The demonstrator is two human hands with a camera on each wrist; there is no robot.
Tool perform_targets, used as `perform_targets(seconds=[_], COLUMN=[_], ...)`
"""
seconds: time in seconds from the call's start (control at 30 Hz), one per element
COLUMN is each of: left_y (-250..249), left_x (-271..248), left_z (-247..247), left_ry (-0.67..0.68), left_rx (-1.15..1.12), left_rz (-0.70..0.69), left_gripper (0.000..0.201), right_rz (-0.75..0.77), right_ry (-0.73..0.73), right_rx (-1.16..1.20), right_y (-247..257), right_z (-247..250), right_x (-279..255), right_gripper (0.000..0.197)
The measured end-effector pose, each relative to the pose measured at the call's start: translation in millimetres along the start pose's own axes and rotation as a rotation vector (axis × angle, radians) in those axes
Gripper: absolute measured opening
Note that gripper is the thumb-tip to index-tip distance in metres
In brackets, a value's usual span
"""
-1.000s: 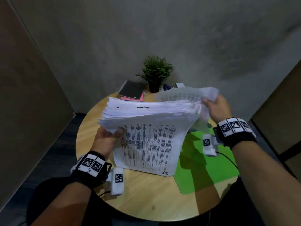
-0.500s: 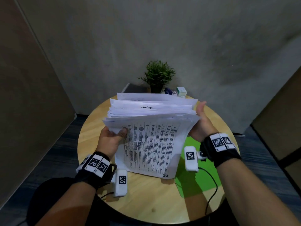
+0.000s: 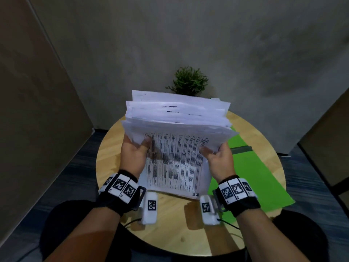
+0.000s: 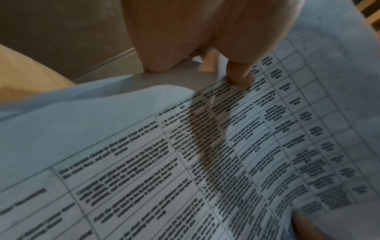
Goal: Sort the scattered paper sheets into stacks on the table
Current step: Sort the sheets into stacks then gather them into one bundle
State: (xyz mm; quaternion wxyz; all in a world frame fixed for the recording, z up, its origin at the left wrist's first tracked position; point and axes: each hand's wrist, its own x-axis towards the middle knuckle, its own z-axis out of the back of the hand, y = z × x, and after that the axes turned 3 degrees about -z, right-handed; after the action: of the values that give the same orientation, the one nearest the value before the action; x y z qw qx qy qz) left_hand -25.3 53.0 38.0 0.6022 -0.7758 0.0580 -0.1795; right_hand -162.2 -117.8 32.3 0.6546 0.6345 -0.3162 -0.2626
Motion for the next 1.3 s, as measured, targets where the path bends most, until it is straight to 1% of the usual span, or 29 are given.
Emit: perform_targets(seconds=[0.07, 0.1, 0.13, 0.17, 0.2, 0.23, 0.27, 0.37, 0.4, 0.47, 0.5, 0.53, 0.57, 0.6, 0.63, 0.7, 0.77, 0.83, 0.9, 1.0, 1.07, 1.1, 1.13, 1.2, 1.23, 1.27, 1.3], left_y=[-9.4, -13.3, -16.2, -18.3, -20.1, -20.8, -20.7, -13.0, -9.5, -2.8, 1.5, 4.6, 8.3, 12.0, 15.7, 14.7, 9.9, 4.5, 0.9, 10.3, 16.7, 16.2, 18.1, 18.4, 14.7, 11.0, 5.8], left_x=[-0.9, -1.8, -2.8, -3.1, -3.3, -2.5, -0.3, 6.0, 6.0, 4.5, 2.6, -0.8, -3.7, -5.7, -8.1, -16.4, -22.9, -22.8, -21.2, -18.0, -19.1, -20.0, -19.9, -20.0, -19.2, -17.3, -14.2], left_z=[-1.8, -3.8, -5.4, -6.3, -5.7, -4.2, -2.1, 5.2, 8.7, 15.8, 18.0, 18.1, 15.8, 12.3, 6.7, -6.9, -17.2, -16.6, -7.9, 16.1, 26.5, 27.8, 27.4, 19.3, 14.0, 8.1, 5.6], left_ry=[-0.032, -0.063, -0.099, -0.130, -0.153, -0.154, -0.127, -0.032, 0.012, 0.162, 0.233, 0.273, 0.267, 0.212, 0.140, 0.057, 0.010, -0.011, 0.003, 0.054, 0.057, 0.064, 0.058, -0.007, -0.028, -0.029, -0.018], left_rx=[-0.022, -0.018, -0.013, -0.007, 0.016, 0.054, 0.097, 0.211, 0.201, 0.102, 0.080, 0.102, 0.144, 0.199, 0.243, 0.254, 0.199, 0.114, 0.090, 0.006, -0.019, 0.002, 0.020, 0.048, 0.034, 0.005, -0.018], left_rz=[-0.050, -0.084, -0.122, -0.153, -0.178, -0.192, -0.186, -0.082, -0.042, 0.080, 0.139, 0.173, 0.177, 0.159, 0.119, 0.030, -0.037, -0.087, -0.122, -0.046, 0.017, 0.043, 0.047, 0.051, 0.047, 0.025, -0.004], left_gripper=[0.051, 0.049, 0.048, 0.046, 0.044, 0.042, 0.039, 0.037, 0.041, 0.062, 0.069, 0.067, 0.057, 0.047, 0.043, 0.042, 0.044, 0.049, 0.055, 0.069, 0.092, 0.097, 0.090, 0.054, 0.043, 0.042, 0.045], right_rz=[0.053, 0.101, 0.141, 0.175, 0.184, 0.184, 0.152, 0.087, 0.057, -0.011, -0.049, -0.080, -0.095, -0.089, -0.066, 0.032, 0.126, 0.174, 0.153, 0.082, 0.040, 0.035, 0.035, 0.046, 0.063, 0.090, 0.124], right_ry=[-0.015, -0.028, -0.045, -0.075, -0.074, -0.048, -0.009, 0.055, 0.057, 0.041, 0.034, 0.024, 0.009, -0.008, -0.030, -0.079, -0.092, -0.079, -0.028, 0.079, 0.119, 0.128, 0.126, 0.093, 0.068, 0.047, 0.031], right_rx=[0.011, -0.020, -0.089, -0.172, -0.191, -0.154, -0.110, -0.123, -0.119, -0.093, -0.090, -0.099, -0.128, -0.174, -0.224, -0.279, -0.224, -0.127, -0.048, 0.023, 0.055, 0.049, 0.031, -0.012, -0.040, -0.063, -0.069], right_y=[10.0, 13.6, 18.3, 20.1, 21.5, 24.0, 25.8, 23.9, 20.5, 6.8, -0.3, -7.9, -13.3, -17.3, -18.1, -15.6, -6.3, 2.1, 3.7, -9.0, -17.4, -18.8, -19.2, -18.0, -16.6, -13.4, -10.0], right_z=[-2.1, -3.6, -4.1, -4.5, -3.0, -2.2, -1.0, 1.4, 1.9, 5.4, 6.7, 7.7, 7.1, 6.0, 4.3, -0.2, -2.5, -2.9, -0.6, 6.4, 9.3, 8.9, 7.7, 4.2, 2.4, 0.6, -1.1], right_x=[-1.0, -1.6, -1.2, 1.9, 5.4, 9.1, 13.6, 22.0, 23.6, 26.3, 26.1, 25.0, 23.3, 20.5, 16.9, 10.3, 4.2, 0.7, -1.6, -4.5, -8.1, -9.4, -10.1, -9.4, -8.4, -8.1, -7.5], right_gripper=[0.026, 0.020, 0.018, 0.025, 0.028, 0.029, 0.032, 0.035, 0.034, 0.032, 0.032, 0.031, 0.031, 0.031, 0.032, 0.031, 0.031, 0.034, 0.037, 0.052, 0.060, 0.060, 0.056, 0.041, 0.035, 0.034, 0.036])
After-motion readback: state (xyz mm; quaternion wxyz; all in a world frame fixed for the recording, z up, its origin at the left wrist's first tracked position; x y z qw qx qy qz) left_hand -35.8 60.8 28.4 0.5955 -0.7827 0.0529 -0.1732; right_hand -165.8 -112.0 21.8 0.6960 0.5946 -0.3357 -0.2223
